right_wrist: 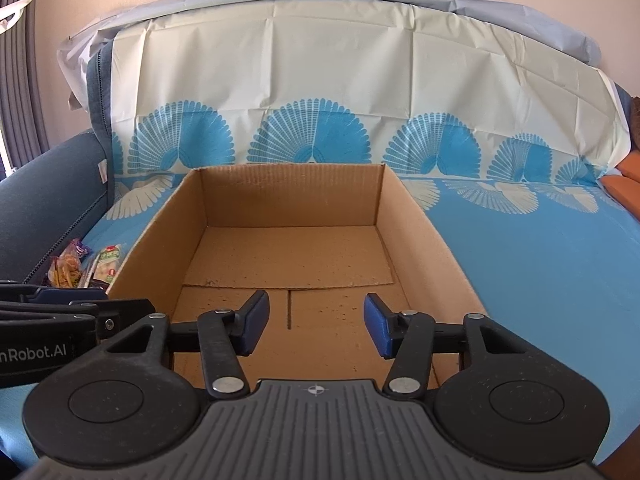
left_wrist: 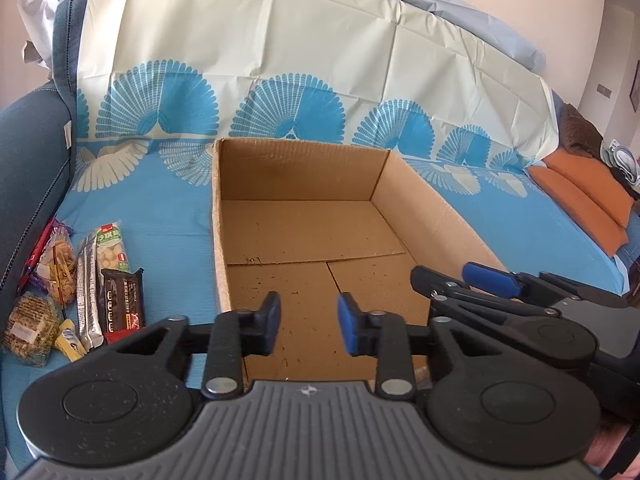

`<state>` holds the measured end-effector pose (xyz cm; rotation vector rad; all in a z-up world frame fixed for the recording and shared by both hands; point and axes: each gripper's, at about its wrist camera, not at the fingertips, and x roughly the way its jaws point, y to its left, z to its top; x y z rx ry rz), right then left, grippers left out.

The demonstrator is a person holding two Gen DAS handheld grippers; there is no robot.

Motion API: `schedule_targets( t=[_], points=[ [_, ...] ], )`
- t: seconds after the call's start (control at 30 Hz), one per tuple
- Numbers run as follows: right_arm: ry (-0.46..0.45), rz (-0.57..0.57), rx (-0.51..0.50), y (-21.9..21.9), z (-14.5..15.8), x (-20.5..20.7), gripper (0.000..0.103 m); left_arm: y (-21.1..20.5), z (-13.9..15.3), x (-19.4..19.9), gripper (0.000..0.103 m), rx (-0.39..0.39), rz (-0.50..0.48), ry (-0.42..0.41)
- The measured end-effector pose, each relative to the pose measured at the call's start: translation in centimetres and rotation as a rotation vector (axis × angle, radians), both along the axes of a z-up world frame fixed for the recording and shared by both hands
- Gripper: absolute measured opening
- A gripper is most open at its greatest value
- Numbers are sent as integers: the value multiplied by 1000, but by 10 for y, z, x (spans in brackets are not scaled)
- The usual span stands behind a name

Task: Organize snacks
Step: 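Move both tools from the box toward the snack pile, then grasp the yellow bar with the left tool while the right tool grasps the small red-gold candy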

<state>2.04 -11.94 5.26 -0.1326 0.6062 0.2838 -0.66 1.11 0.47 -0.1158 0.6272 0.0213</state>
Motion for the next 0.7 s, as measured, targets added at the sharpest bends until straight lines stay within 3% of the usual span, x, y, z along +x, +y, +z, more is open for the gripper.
schedule_targets(
  t=[0.1, 0.3, 0.4, 0.5, 0.53, 0.7],
  points=[
    [1, 17, 30, 10, 3, -3, 42, 8, 11, -5, 19, 7, -39, 5],
    [-14, 90, 79, 36, 10, -15, 41, 41, 42, -5, 18, 122, -178, 33],
    [-24, 142, 102, 52, 15, -22, 38, 75, 40, -1, 19, 139, -228, 75],
    [-41, 207, 128, 70, 15, -30, 36, 124, 18, -3, 19, 43, -140, 91],
    [-44, 233, 134, 76, 13, -33, 36, 140, 11, 1, 18, -11, -80, 140],
    [-40, 408, 152, 114, 5, -53, 34, 199, 4, 0, 18, -111, 98, 195]
  ],
)
